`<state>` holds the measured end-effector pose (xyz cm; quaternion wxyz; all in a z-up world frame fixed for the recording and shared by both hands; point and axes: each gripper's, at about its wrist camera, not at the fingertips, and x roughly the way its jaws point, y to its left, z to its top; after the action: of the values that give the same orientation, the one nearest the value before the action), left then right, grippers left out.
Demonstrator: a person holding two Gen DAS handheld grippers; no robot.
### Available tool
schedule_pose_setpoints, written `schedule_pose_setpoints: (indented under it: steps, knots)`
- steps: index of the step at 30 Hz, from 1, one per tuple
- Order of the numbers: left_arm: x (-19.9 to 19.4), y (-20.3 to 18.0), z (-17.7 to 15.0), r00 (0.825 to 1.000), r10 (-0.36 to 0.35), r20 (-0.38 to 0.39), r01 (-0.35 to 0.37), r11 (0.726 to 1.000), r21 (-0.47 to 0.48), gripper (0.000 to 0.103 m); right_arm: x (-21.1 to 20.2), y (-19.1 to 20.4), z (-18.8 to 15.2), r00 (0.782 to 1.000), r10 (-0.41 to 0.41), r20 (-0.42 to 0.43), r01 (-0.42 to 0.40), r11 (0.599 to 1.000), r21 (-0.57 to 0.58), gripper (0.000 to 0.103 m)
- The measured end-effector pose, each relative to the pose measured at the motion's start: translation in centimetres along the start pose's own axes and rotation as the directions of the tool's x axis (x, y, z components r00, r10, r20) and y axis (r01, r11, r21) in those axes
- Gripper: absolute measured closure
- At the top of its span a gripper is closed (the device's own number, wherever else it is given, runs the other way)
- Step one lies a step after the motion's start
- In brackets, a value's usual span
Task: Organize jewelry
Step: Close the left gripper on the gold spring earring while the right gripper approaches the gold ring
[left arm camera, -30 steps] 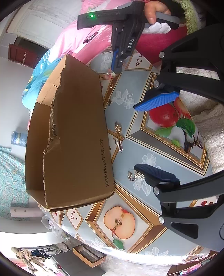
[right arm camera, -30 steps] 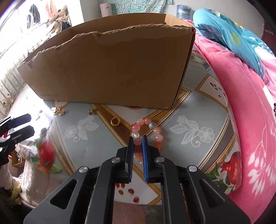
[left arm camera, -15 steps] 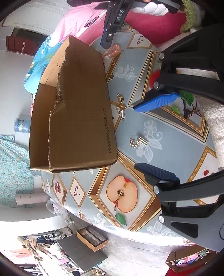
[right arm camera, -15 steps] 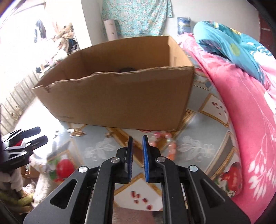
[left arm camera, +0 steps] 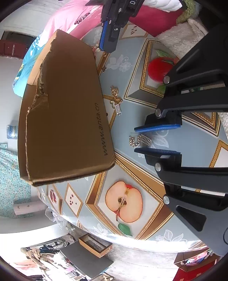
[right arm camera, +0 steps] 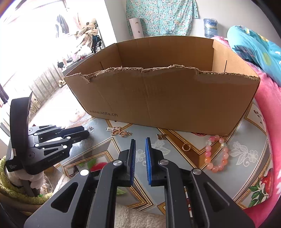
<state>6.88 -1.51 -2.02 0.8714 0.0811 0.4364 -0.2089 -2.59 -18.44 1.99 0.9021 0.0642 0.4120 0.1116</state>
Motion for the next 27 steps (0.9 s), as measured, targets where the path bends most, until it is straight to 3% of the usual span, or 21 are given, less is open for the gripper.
schedule_pose_setpoints:
  steps: [4, 11, 19, 27]
  knots:
    - [0.1, -1.2, -0.2, 0.999, -0.032, 0.009, 0.032, 0.999, 0.035, 0.099, 0.1, -0.1, 0.0, 1.000, 0.003, -0.006, -0.003, 1.000, 0.007, 0.091]
    - [-0.7, -2.4, -1.0, 0.995, -0.098, 0.020, 0.097, 0.995, 0.026, 0.099, 0.5, -0.7, 0.3, 1.000, 0.004, -0.009, -0.004, 1.000, 0.003, 0.092]
    - [-3.3, -3.0, -0.3, 0.987, -0.130, 0.099, 0.126, 0.991, 0.043, 0.099, 0.7, -1.3, 0.0, 1.000, -0.007, -0.017, 0.007, 1.000, 0.015, 0.092]
    - [-2.7, -3.0, 0.1, 0.988, -0.128, 0.085, 0.128, 0.992, 0.014, 0.099, 1.1, -4.0, -0.2, 0.995, -0.099, -0.033, 0.101, 0.993, 0.065, 0.091]
